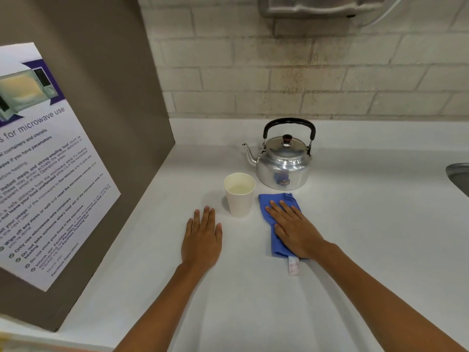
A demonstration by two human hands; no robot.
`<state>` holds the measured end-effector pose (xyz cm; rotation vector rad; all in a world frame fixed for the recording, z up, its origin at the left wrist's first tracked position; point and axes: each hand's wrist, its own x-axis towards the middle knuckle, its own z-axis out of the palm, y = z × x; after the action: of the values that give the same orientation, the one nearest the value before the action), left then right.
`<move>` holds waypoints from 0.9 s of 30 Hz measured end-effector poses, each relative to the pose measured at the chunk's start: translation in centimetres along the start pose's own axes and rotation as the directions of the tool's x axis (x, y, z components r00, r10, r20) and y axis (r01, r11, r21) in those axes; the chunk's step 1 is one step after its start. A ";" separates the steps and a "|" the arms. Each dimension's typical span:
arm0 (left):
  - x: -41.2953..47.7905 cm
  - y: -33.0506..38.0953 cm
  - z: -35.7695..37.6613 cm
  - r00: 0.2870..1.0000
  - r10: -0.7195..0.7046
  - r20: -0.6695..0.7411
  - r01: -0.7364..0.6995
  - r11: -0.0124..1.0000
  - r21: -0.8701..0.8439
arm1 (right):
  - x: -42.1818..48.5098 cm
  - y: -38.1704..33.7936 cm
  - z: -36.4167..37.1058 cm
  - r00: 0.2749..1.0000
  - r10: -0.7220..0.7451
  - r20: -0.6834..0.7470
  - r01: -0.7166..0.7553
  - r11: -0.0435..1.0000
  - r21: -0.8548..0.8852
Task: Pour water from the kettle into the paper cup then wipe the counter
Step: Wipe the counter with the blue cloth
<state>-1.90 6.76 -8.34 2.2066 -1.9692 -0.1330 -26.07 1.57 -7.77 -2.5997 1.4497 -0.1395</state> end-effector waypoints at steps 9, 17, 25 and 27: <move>0.1 0.1 -0.1 1.000 -0.007 0.012 0.007 1.000 0.008 | 3.8 -0.9 -0.7 0.999 -0.006 0.046 0.007 1.000 -0.012; 0.0 0.3 -0.2 1.000 0.002 0.027 -0.003 1.000 0.015 | -0.5 -2.4 -0.4 0.957 0.285 -0.059 -0.288 0.955 -0.062; -0.1 0.0 0.0 1.000 0.013 -0.005 -0.013 1.000 0.023 | -4.8 -5.0 0.4 0.992 0.121 -0.031 -0.122 0.992 -0.041; -0.1 0.0 -0.1 1.000 0.017 -0.010 -0.017 1.000 0.017 | -4.2 -2.0 -0.6 0.976 0.217 0.002 -0.215 0.968 -0.129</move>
<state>-1.91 6.88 -8.28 2.1955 -1.9903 -0.1027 -26.69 6.08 -6.82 -2.5090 1.7782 0.0014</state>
